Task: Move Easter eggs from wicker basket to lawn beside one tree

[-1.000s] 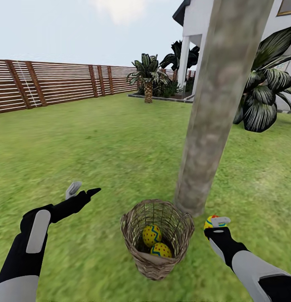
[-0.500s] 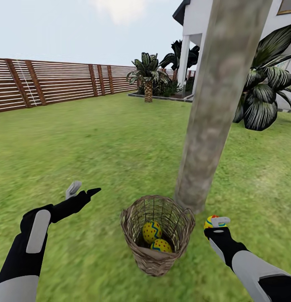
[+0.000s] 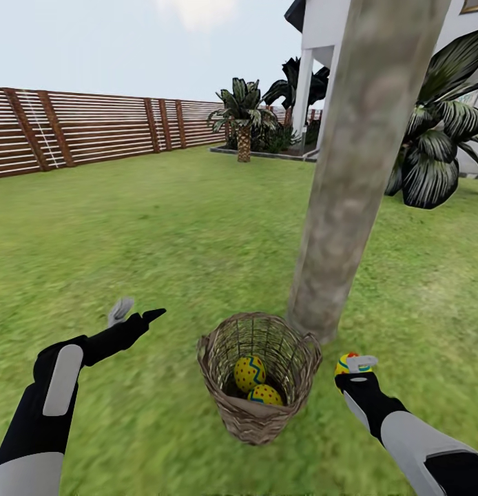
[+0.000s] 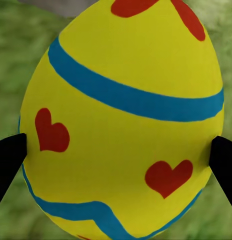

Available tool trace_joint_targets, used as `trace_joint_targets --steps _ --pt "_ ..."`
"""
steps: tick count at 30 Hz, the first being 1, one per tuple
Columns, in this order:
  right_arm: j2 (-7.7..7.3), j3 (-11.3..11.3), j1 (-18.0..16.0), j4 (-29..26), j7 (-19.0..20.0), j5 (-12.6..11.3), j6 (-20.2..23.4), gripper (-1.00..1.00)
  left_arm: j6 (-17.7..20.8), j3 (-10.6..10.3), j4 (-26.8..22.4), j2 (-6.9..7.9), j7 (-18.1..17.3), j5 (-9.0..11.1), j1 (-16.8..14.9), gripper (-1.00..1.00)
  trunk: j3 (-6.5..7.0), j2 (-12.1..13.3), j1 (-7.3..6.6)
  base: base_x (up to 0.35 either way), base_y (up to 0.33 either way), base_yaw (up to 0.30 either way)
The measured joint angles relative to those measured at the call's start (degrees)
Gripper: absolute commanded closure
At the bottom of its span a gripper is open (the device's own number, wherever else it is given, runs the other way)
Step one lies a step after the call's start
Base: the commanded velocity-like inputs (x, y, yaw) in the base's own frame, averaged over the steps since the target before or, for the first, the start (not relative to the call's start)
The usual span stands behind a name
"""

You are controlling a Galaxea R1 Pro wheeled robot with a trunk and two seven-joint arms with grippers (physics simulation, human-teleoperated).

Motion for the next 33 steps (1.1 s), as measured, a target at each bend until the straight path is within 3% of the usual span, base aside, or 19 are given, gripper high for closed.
trace_joint_targets --steps 33 --pt "0.09 0.1 0.0 -0.6 0.0 0.0 0.3 1.0 0.0 0.1 0.0 0.0 0.0 0.0 0.0 -1.0 -7.32 -0.4 0.85 0.0 0.0 0.0"
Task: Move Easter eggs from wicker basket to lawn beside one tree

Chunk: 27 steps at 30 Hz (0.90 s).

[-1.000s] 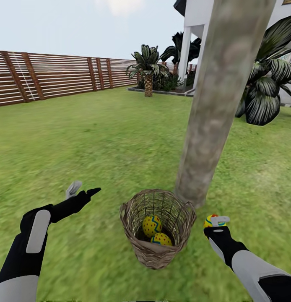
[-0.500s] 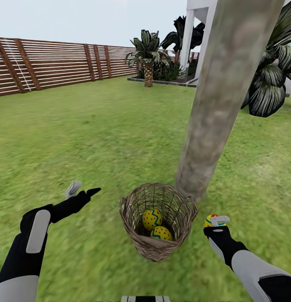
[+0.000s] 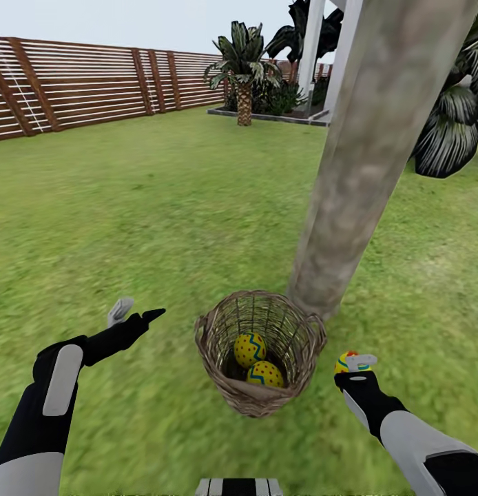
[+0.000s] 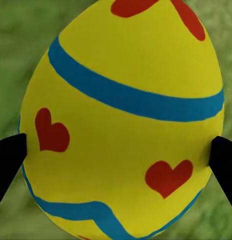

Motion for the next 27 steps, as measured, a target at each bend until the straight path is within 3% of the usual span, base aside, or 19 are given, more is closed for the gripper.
trace_joint_targets --steps 19,27 --pt "-0.06 0.0 0.0 -0.2 0.0 0.0 -0.1 1.0 0.0 0.0 0.1 0.0 0.0 0.0 0.0 -1.0 -4.21 -0.3 0.49 0.0 0.0 0.0" --pt "-0.09 0.0 0.0 -0.2 0.0 0.0 -0.1 1.0 0.0 0.1 0.3 0.0 -0.2 0.1 0.0 -1.0 -4.22 -0.3 0.46 0.075 0.0 0.0"
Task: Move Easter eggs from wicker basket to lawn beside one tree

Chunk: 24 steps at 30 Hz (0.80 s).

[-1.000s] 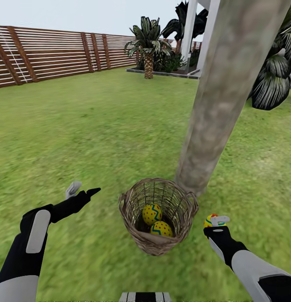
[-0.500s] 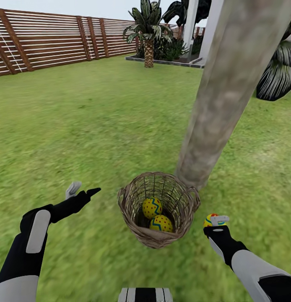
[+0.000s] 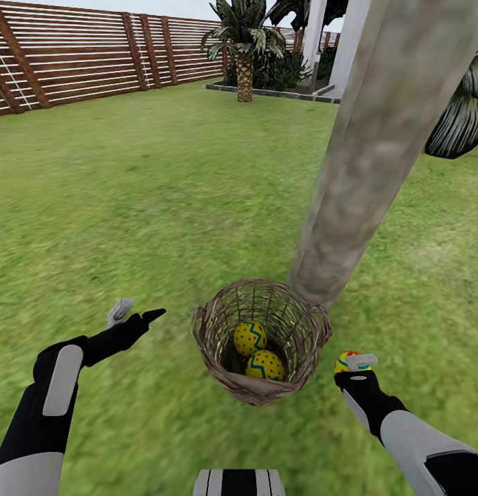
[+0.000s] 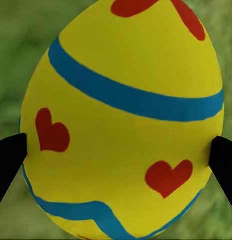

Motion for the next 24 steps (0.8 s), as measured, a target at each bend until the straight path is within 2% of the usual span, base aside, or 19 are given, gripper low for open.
trace_joint_targets --steps 4,12,24 --pt "0.0 0.0 0.0 0.0 0.0 0.0 0.1 1.0 0.0 0.0 0.1 0.08 0.0 0.0 0.0 -1.0 0.0 0.0 -0.01 0.286 0.0 0.0" --pt "-0.03 -0.1 0.0 -0.1 0.0 0.0 0.2 1.0 0.0 -0.1 -0.4 0.09 0.0 0.0 0.0 -1.0 0.0 0.0 0.02 0.027 0.0 0.0" --pt "0.01 -0.3 -0.1 0.0 -0.2 -0.3 0.2 1.0 -0.1 -0.1 -0.4 0.09 0.0 0.0 0.0 -1.0 -2.65 -0.2 0.34 0.0 0.0 0.0"
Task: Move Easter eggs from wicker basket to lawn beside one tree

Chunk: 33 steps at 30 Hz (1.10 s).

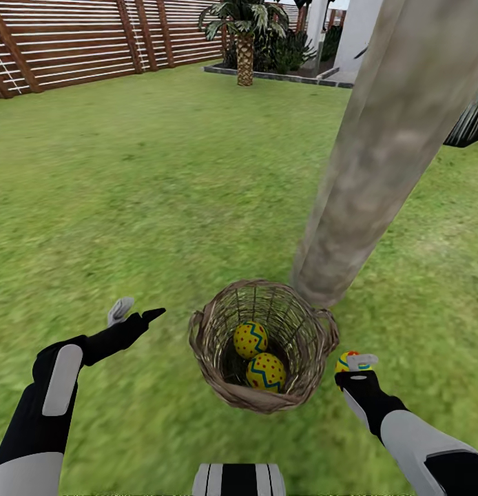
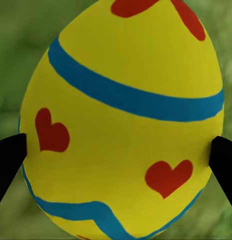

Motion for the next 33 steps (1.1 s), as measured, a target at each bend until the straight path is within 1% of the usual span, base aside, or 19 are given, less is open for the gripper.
trace_joint_targets --steps 18,21,26,27,28,29,31,33 --pt "0.06 0.0 0.0 -0.1 0.0 0.1 0.1 1.0 0.0 0.1 0.0 0.0 0.0 0.0 0.0 -1.0 -3.99 -0.2 0.46 0.0 0.0 0.0" --pt "0.05 0.2 -0.1 -0.7 -0.3 1.2 0.2 1.0 0.0 0.1 0.0 0.0 0.0 0.0 0.0 -1.0 -4.65 -0.3 0.52 0.0 0.0 0.0" --pt "0.06 0.1 -0.1 -2.5 -2.4 0.8 0.3 1.0 0.1 0.1 0.0 0.0 0.0 0.0 0.0 -1.0 -5.76 -0.4 0.63 0.0 0.0 0.0" --pt "0.04 0.1 0.0 -2.6 -2.6 0.9 0.3 -1.0 0.0 0.1 0.0 0.0 0.0 0.1 0.0 -1.0 -5.76 -0.4 0.63 0.0 0.0 0.0" --pt "-0.01 0.2 0.0 -1.8 -2.2 1.2 0.3 -1.0 0.1 0.1 0.0 0.0 0.0 0.0 0.0 -1.0 -5.76 -0.4 0.65 0.0 0.0 0.0" --pt "0.0 0.1 0.0 -0.2 -3.2 1.1 0.3 -1.0 0.0 0.1 0.0 0.0 0.0 0.0 0.0 -1.0 -5.76 -0.4 0.65 0.0 0.0 0.0" --pt "-0.01 0.1 0.0 -0.1 -3.6 1.1 0.3 -1.0 0.0 0.2 0.0 0.0 0.0 0.0 0.0 -1.0 -5.76 -0.4 0.65 0.0 0.0 0.0" --pt "-0.02 0.1 -0.1 -0.1 -2.8 1.1 0.3 -1.0 0.0 0.3 0.0 0.0 0.0 0.1 0.0 -1.0 -5.55 -0.3 0.62 0.0 0.0 0.0"
